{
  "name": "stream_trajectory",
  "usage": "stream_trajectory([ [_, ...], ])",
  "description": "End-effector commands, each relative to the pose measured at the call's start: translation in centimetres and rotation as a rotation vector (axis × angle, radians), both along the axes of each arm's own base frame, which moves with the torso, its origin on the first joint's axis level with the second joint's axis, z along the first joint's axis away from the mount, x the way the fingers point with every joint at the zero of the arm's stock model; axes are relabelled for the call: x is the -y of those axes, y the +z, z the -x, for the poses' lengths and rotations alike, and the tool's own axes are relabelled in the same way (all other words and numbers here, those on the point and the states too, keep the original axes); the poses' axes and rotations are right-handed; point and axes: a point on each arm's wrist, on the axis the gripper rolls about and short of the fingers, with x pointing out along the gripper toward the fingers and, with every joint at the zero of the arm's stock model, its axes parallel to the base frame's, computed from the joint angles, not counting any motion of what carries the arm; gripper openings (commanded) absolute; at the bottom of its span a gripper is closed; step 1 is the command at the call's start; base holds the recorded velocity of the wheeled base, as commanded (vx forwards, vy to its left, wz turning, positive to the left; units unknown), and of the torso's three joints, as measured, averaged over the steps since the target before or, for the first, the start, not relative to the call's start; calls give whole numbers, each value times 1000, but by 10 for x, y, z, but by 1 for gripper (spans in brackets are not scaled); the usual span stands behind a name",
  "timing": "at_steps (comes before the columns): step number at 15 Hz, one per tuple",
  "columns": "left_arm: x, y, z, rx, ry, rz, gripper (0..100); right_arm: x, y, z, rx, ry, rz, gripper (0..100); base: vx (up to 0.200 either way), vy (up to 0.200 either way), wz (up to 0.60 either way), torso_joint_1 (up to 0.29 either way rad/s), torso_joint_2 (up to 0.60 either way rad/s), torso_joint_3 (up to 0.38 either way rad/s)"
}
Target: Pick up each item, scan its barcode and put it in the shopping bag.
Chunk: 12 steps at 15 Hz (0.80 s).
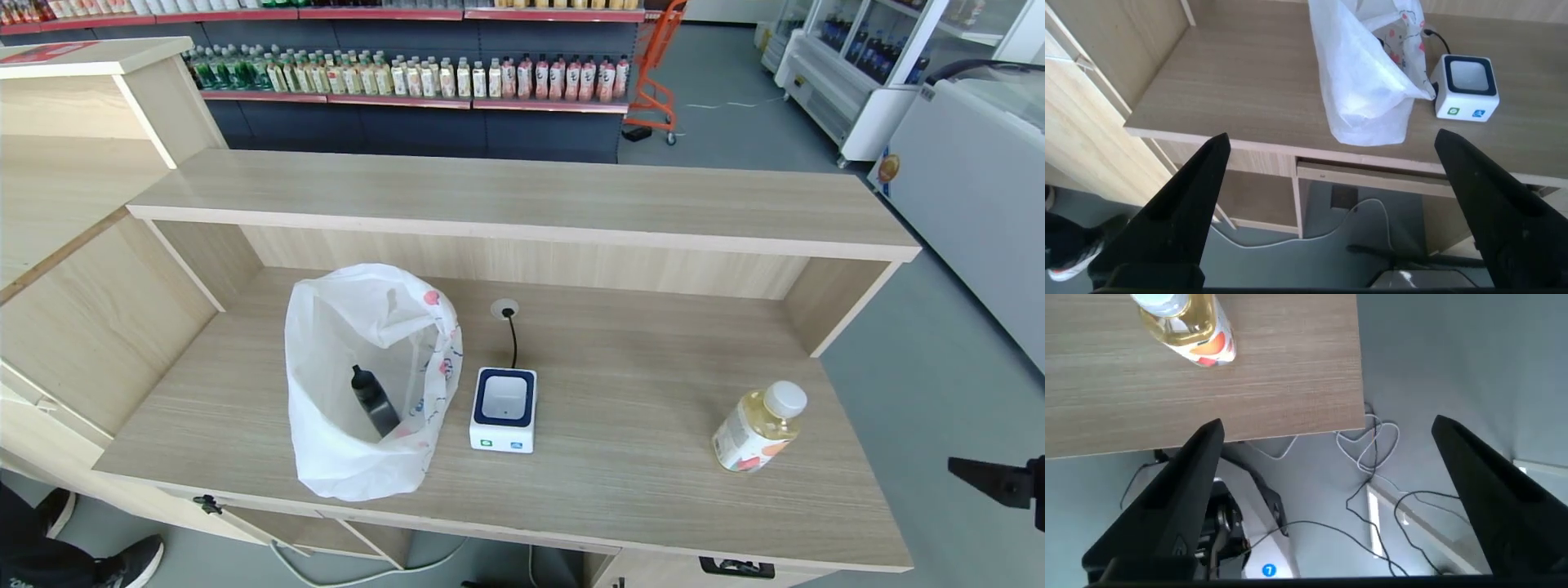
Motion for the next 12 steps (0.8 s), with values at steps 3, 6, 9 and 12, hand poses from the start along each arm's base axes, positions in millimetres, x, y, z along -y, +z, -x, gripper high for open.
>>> stream_trajectory([
  [3, 0, 0, 0, 0, -1, 0, 100, 7, -73, -78, -349, 117, 72, 100, 0, 0, 0, 0, 0, 0],
  [6, 0, 0, 0, 0, -1, 2, 100, -4, -92, -103, -337, 243, 50, 100, 0, 0, 0, 0, 0, 0],
  [9, 0, 0, 0, 0, 1, 0, 100, -19, -112, -128, -274, 315, 55, 100, 0, 0, 0, 0, 0, 0],
  [12, 0, 0, 0, 0, 1, 0, 100, -36, -128, -144, -225, 367, 52, 100, 0, 0, 0, 0, 0, 0],
])
